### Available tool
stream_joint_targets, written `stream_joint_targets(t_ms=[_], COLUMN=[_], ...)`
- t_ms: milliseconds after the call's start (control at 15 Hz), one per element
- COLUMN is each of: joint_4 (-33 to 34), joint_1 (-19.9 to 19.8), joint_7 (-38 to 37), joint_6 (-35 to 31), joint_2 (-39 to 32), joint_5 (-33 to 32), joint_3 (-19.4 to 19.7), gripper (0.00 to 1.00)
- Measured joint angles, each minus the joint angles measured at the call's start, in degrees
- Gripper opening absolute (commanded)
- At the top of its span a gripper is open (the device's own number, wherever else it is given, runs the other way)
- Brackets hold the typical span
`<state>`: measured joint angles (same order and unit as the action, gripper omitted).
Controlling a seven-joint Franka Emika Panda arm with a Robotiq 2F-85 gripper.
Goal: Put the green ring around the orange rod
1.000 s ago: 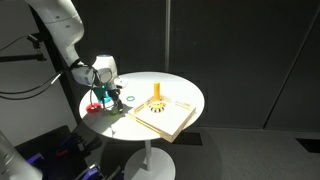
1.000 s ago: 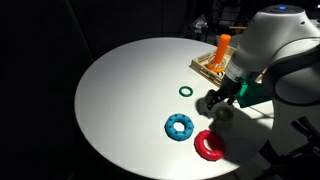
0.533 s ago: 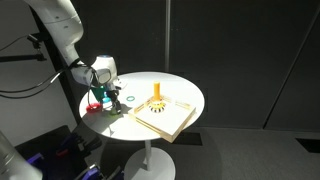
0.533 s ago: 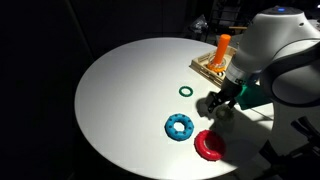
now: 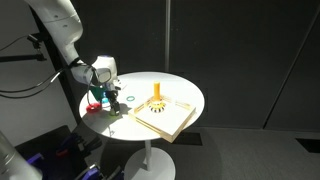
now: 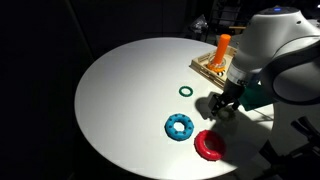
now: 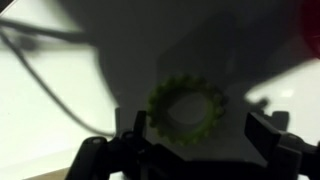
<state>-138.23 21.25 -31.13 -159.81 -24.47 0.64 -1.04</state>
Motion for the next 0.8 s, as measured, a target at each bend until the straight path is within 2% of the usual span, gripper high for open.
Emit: stream_joint_targets(t_ms=[400, 800], joint_4=[-0.02, -0.79], joint_1=[-0.28, -0.75], joint_7=[0.08, 0.09], joint_6=[3.12, 3.32], joint_2=[1.06, 1.13], joint_5=[0.00, 0.00], joint_3=[0.00, 0.01], gripper=[1.00, 1.00])
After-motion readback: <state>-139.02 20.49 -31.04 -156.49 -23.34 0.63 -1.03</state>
